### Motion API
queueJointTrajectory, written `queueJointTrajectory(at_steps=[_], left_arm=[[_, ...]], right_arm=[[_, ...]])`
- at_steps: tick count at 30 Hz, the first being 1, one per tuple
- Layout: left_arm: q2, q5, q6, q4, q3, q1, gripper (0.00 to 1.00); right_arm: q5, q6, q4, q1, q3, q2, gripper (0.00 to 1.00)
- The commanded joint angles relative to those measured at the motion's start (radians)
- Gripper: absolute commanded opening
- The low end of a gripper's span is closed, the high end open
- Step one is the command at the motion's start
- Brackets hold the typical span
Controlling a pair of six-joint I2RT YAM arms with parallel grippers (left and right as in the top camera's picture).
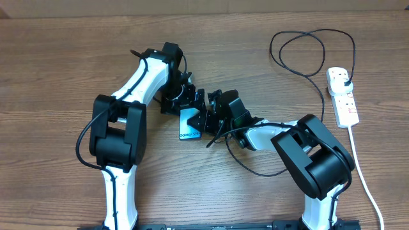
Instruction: Plug charger to phone and switch on socket
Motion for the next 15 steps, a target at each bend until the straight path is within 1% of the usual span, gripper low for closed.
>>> queueJointTrajectory(at_steps=[1, 5, 9, 14, 15], left_arm=[[0.048, -0.022, -0.042, 0.014, -0.030, 0.035, 1.00], [0.048, -0.018, -0.045, 0.021, -0.030, 0.045, 1.00], [0.048, -0.018, -0.047, 0.026, -0.030, 0.045, 0.99], [0.048, -0.010, -0.082, 0.051, -0.029, 0.051, 1.00], [0.048, -0.008, -0.086, 0.052, -0.029, 0.051, 1.00]], right_arm=[[0.007, 0.003, 0.008, -0.012, 0.008, 0.001, 0.23], [0.005, 0.003, 0.008, -0.012, 0.008, 0.001, 0.22], [0.005, 0.003, 0.008, -0.012, 0.008, 0.001, 0.19], [-0.001, 0.003, 0.009, -0.012, 0.008, 0.001, 0.09], [-0.007, 0.003, 0.011, -0.012, 0.008, 0.001, 0.09]])
